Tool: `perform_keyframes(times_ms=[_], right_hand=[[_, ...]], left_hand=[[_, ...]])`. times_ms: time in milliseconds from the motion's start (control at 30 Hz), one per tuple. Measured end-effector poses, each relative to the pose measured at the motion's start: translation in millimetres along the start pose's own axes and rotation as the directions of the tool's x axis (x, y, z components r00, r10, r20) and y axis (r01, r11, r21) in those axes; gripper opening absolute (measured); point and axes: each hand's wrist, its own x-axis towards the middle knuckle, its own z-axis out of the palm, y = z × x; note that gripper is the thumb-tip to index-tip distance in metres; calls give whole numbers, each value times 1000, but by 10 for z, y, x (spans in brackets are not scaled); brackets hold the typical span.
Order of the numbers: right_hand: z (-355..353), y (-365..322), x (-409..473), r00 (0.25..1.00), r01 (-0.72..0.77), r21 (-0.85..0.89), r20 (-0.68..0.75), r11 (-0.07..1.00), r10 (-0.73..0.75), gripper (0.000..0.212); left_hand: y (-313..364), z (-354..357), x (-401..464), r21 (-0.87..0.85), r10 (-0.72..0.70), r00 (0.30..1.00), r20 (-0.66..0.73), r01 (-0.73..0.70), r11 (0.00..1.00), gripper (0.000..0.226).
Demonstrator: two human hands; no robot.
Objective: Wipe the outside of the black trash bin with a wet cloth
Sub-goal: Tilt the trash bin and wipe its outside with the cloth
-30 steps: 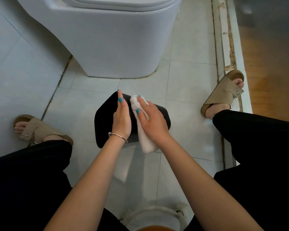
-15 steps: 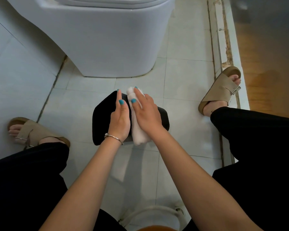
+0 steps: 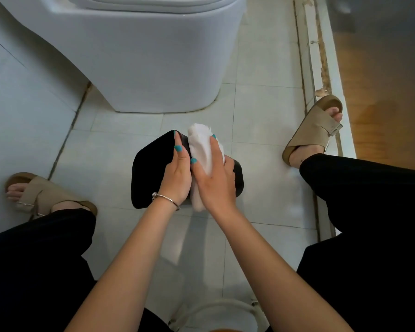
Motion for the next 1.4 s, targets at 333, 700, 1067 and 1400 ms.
perform_keyframes(times_ms=[333,700,1067,1400], right_hand=[[85,-118,336,999,54,-111,3,992,-54,58],[24,-129,538,1000,23,-144,19,989,-20,59],[-8,-347,537,978,194,-23,86,981,-192,45],[-29,-192,603,998,34,-276,54,961,-20,45]], left_hand=[[-117,-113,24,9,34,999,1,-34,999,52],[-214,-91,114,71,62,998,5,-62,996,53],[-169,-40,94,-31,138,984,110,-136,990,62],[-254,-66,-19,60,114,993,31,-115,991,51]])
